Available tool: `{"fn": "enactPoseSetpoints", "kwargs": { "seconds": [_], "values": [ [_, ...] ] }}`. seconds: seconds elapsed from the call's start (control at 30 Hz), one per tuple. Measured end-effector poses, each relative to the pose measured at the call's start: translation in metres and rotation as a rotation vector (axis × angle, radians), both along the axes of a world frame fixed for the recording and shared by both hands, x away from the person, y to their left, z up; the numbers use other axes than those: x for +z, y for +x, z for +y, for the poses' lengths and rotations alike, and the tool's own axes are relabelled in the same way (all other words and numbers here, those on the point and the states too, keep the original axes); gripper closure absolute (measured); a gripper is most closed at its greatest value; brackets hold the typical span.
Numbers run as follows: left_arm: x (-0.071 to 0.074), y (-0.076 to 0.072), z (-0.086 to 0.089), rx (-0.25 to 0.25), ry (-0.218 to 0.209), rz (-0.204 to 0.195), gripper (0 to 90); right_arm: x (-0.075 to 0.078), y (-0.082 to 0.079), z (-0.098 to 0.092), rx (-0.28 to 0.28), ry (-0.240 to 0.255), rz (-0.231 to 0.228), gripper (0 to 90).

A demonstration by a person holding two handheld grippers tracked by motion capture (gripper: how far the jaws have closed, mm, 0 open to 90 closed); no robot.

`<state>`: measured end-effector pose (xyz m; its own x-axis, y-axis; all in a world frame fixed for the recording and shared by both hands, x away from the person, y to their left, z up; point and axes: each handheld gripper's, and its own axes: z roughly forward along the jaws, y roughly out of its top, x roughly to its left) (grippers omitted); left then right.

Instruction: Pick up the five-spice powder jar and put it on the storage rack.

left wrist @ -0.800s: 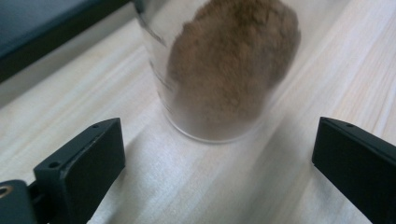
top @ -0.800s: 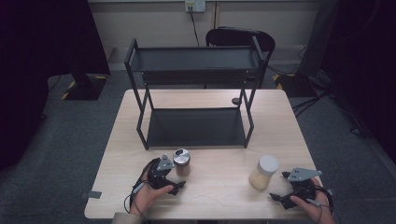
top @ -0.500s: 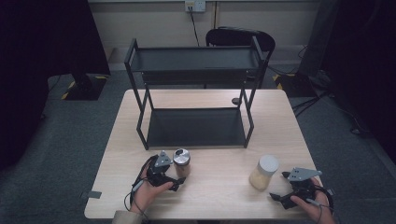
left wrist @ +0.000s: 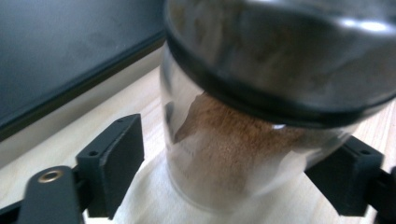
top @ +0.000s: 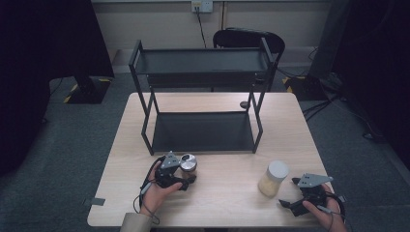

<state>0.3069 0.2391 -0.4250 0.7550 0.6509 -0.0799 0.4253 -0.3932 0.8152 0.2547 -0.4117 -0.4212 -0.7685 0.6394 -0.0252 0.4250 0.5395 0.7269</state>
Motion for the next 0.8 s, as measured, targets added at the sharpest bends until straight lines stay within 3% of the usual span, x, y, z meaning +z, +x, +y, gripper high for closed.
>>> {"fn": "enactPoseSetpoints", "kwargs": {
  "seconds": [0.13,0.33,0.8],
  "values": [
    [-0.003,0.002,-0.001,-0.031,-0.015,-0.026,25.4,0.000,0.000,0.000,0.000,0.000,0.000,0.0],
    [0.003,0.002,-0.008,-0.039,0.029,-0.060,29.4,0.000,0.000,0.000,0.000,0.000,0.000,0.0],
    [0.020,0.015,-0.007,-0.028,0.005,-0.016,30.0,0.000,0.000,0.000,-0.001,0.000,0.000,0.0]
  ]
}}
